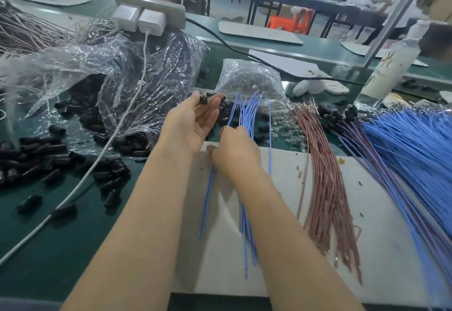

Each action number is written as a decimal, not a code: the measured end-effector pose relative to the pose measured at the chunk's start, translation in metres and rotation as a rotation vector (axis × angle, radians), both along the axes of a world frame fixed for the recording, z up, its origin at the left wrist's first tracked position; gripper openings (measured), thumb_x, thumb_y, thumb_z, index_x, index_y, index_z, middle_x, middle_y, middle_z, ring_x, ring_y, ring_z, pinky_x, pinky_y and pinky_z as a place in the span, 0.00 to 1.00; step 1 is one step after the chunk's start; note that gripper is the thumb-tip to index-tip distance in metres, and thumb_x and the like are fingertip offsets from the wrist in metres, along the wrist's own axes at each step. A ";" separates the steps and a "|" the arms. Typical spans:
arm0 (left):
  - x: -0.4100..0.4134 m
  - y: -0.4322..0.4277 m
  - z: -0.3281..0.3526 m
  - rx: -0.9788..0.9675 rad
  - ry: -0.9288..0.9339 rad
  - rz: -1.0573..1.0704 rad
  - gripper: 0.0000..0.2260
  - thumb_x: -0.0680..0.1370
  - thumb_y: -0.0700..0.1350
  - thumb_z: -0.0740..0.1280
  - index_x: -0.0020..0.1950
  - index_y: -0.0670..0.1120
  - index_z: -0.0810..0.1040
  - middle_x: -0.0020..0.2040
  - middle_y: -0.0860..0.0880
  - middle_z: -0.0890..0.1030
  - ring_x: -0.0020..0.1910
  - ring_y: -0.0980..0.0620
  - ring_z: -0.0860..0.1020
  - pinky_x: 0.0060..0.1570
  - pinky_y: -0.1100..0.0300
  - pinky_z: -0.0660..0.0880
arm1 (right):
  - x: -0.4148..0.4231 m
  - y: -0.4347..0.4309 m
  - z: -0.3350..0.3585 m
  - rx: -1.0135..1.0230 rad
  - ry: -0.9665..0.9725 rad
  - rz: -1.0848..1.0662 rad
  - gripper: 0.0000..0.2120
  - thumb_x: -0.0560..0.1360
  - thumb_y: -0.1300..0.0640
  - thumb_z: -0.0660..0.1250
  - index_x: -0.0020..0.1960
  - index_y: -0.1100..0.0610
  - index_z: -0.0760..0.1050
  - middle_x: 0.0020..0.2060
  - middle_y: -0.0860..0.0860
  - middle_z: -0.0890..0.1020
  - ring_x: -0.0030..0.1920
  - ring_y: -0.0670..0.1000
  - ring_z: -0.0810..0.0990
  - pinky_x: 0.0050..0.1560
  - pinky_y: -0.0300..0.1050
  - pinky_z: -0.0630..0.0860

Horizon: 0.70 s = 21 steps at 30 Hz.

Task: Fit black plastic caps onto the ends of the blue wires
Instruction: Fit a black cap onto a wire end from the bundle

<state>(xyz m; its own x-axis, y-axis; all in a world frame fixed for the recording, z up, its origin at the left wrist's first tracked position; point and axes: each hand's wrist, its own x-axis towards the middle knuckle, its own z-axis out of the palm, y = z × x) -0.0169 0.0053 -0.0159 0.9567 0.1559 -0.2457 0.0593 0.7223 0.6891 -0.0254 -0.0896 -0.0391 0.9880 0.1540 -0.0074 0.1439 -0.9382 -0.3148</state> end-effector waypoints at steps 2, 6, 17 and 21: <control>-0.003 0.001 0.002 -0.083 -0.013 -0.027 0.10 0.82 0.44 0.58 0.43 0.42 0.73 0.39 0.46 0.84 0.35 0.57 0.81 0.37 0.67 0.79 | 0.000 0.006 -0.001 -0.035 -0.010 -0.015 0.12 0.78 0.55 0.62 0.61 0.58 0.70 0.60 0.57 0.68 0.45 0.58 0.74 0.43 0.46 0.66; -0.004 0.003 0.001 -0.109 0.026 -0.033 0.09 0.81 0.46 0.61 0.41 0.45 0.72 0.40 0.49 0.83 0.35 0.57 0.79 0.36 0.66 0.77 | 0.010 0.008 0.002 -0.019 -0.007 -0.071 0.14 0.77 0.62 0.60 0.62 0.61 0.69 0.60 0.59 0.71 0.55 0.61 0.76 0.45 0.48 0.67; 0.002 -0.025 0.000 -0.128 -0.060 0.037 0.04 0.78 0.32 0.63 0.44 0.38 0.74 0.38 0.45 0.80 0.37 0.54 0.80 0.40 0.68 0.79 | 0.032 -0.060 0.031 0.658 -0.022 -0.260 0.09 0.70 0.64 0.62 0.39 0.70 0.78 0.25 0.55 0.76 0.24 0.51 0.76 0.33 0.47 0.80; 0.002 -0.054 -0.006 0.101 -0.107 -0.011 0.07 0.76 0.29 0.64 0.44 0.40 0.75 0.32 0.48 0.81 0.35 0.56 0.80 0.41 0.69 0.78 | 0.024 -0.081 0.022 0.607 0.162 -0.222 0.10 0.74 0.64 0.63 0.35 0.64 0.77 0.26 0.55 0.77 0.22 0.48 0.76 0.26 0.39 0.76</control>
